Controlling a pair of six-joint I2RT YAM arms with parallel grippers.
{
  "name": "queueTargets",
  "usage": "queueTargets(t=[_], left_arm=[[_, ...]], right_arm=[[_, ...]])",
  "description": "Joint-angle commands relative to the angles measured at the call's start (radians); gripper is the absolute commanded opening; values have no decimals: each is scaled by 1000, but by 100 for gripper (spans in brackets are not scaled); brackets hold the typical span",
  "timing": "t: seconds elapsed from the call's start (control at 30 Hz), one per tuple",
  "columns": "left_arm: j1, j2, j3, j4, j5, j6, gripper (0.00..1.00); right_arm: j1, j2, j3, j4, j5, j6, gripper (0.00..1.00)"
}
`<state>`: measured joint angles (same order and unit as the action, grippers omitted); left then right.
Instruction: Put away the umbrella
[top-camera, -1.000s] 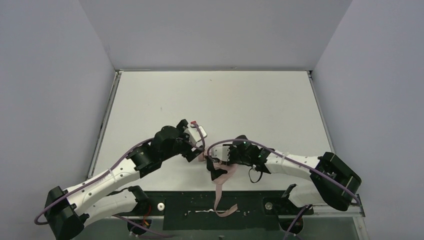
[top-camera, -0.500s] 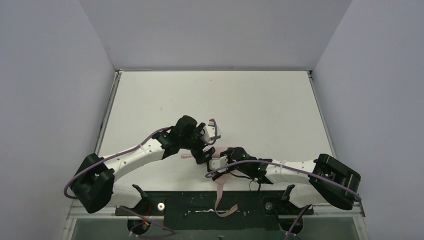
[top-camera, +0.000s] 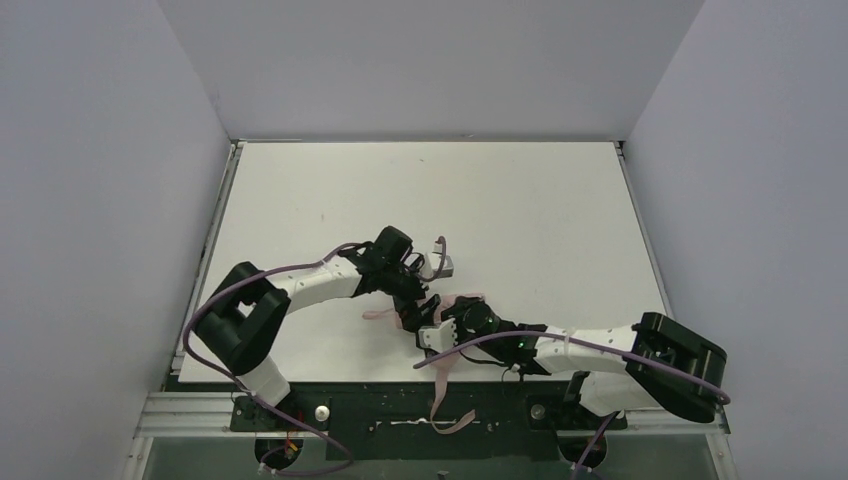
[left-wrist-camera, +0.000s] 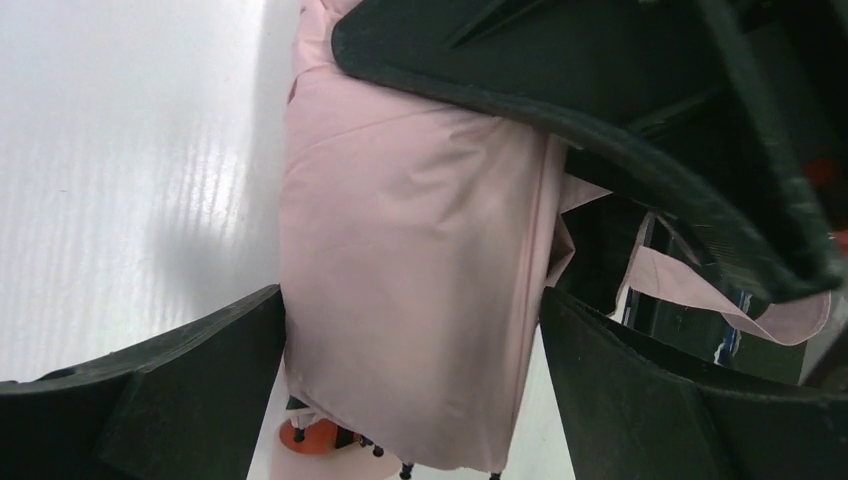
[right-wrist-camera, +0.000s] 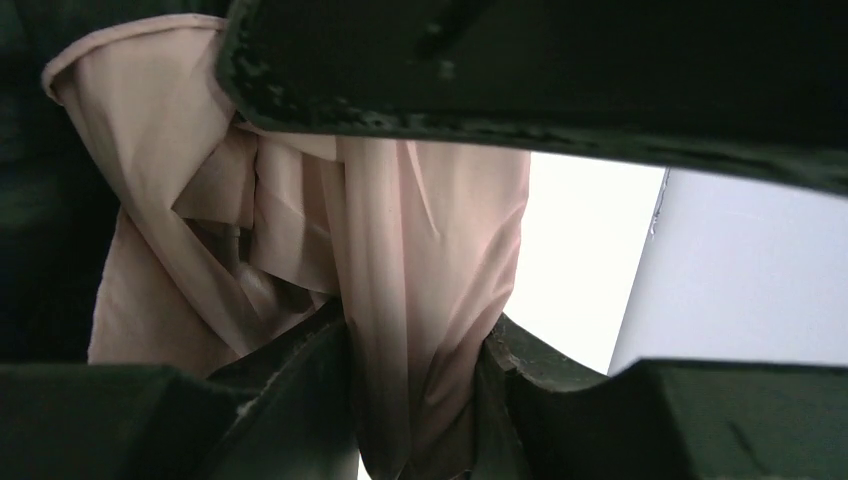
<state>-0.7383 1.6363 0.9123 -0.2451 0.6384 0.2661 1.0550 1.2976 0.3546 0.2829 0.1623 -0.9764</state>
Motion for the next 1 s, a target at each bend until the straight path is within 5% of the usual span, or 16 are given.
queueTargets(t=[0.0,0.13,0.27,0.43,0.73,0.97], left_arm=[[1,62,57,-61,111,32,92],[-3,112,73,-102,113,65,90],[-16,152,111,-164,103,95,69],[-24,171,128,-187,79,101,56],[-34,171,147,-215,10,123,6],[-26,158,163,-224,-29,133,0]], right_arm=[[6,-45,-11,-13,51,-23,11],[5,-55,-13,-1,57,-24,11],[4,-44,-10,17,60,-15,11],[5,-57,-5,25,56,12,12],[5,-189,61,-157,7,102,44],[22,-452,136,-372,-13,321,67]])
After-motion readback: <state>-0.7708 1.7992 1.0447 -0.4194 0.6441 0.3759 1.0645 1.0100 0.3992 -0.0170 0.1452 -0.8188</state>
